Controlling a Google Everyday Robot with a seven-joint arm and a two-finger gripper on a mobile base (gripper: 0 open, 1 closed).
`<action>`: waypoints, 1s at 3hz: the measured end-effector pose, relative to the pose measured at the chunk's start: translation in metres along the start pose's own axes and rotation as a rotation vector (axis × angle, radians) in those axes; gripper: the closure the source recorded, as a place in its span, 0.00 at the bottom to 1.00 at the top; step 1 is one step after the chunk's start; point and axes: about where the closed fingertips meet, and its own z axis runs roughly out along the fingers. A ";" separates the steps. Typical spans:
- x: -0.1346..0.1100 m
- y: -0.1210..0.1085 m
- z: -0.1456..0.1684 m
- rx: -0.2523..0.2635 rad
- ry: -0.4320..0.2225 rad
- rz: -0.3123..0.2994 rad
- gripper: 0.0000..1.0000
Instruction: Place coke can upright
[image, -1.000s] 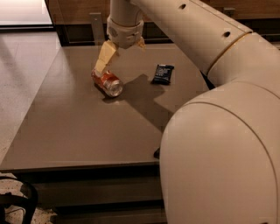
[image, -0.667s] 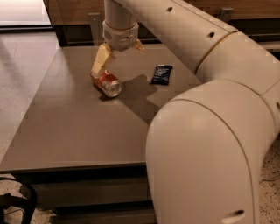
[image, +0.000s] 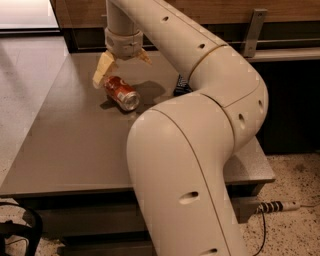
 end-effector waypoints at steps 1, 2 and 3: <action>-0.020 0.006 0.008 -0.046 -0.043 0.014 0.00; -0.026 0.007 0.011 -0.046 -0.061 0.014 0.00; -0.011 0.005 0.007 -0.042 -0.041 0.023 0.00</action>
Offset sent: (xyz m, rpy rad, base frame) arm 0.0010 0.0078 -0.0021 0.0304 0.0266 -0.0059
